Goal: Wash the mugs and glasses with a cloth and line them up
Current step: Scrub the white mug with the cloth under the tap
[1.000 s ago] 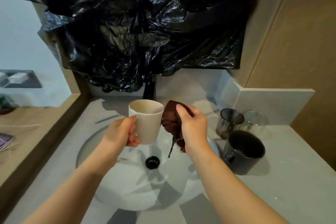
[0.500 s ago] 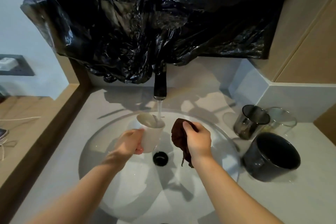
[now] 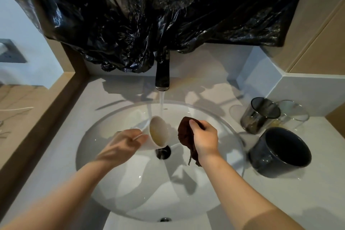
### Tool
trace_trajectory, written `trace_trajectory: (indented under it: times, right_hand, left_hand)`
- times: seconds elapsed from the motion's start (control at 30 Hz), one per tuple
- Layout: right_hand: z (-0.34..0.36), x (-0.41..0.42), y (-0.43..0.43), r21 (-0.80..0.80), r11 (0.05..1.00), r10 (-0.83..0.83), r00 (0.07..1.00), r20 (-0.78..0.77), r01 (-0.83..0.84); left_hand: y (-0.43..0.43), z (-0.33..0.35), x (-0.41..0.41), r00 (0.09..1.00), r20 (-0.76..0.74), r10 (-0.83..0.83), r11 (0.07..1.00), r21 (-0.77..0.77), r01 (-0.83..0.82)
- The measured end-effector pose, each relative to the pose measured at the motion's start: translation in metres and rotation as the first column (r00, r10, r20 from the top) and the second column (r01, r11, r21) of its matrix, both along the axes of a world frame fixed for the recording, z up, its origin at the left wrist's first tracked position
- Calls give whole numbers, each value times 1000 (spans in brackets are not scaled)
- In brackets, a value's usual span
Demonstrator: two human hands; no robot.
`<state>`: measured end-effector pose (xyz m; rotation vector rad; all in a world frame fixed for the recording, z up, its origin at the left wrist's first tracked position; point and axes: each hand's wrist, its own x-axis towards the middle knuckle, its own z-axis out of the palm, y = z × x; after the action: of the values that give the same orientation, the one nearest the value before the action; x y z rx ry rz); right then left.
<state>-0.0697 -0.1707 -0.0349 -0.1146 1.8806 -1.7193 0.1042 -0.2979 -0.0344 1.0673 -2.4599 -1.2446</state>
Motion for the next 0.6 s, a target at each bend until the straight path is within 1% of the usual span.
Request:
trace_trajectory:
  times: [0.07, 0.13, 0.2, 0.3, 0.37, 0.43, 0.53, 0.6]
  right_hand:
    - [-2, 1, 0, -7, 1000, 10, 1000, 10, -10]
    - [-2, 1, 0, -12, 1000, 14, 1000, 21, -13]
    - [-2, 0, 1, -3, 1000, 22, 1000, 14, -22]
    - [-3, -1, 3, -2, 1000, 27, 1000, 5, -27]
    - [-4, -2, 3, -10, 1000, 26, 1000, 15, -26]
    - [-4, -2, 3, 4, 1000, 30, 999, 11, -30]
    - [-4, -2, 4, -25, 999, 21, 999, 36, -20]
    - [-2, -5, 8, -24, 999, 22, 999, 24, -22]
  left_hand:
    - [0, -1, 3, 999, 39, -10, 997, -73, 12]
    - [-2, -3, 3, 993, 108, -54, 980, -187, 73]
    - [-2, -2, 4, 974, 201, -102, 929, -330, 165]
    - [-6, -1, 1, 946, 294, -136, 851, -454, 264]
    - [-6, 2, -4, 915, 370, -160, 797, -499, 341]
    - [-6, 4, -10, 886, 434, -163, 766, -510, 391]
    - [-8, 6, -22, 875, 461, -147, 764, -509, 397]
    - [-9, 5, -30, 873, 462, -152, 755, -515, 404]
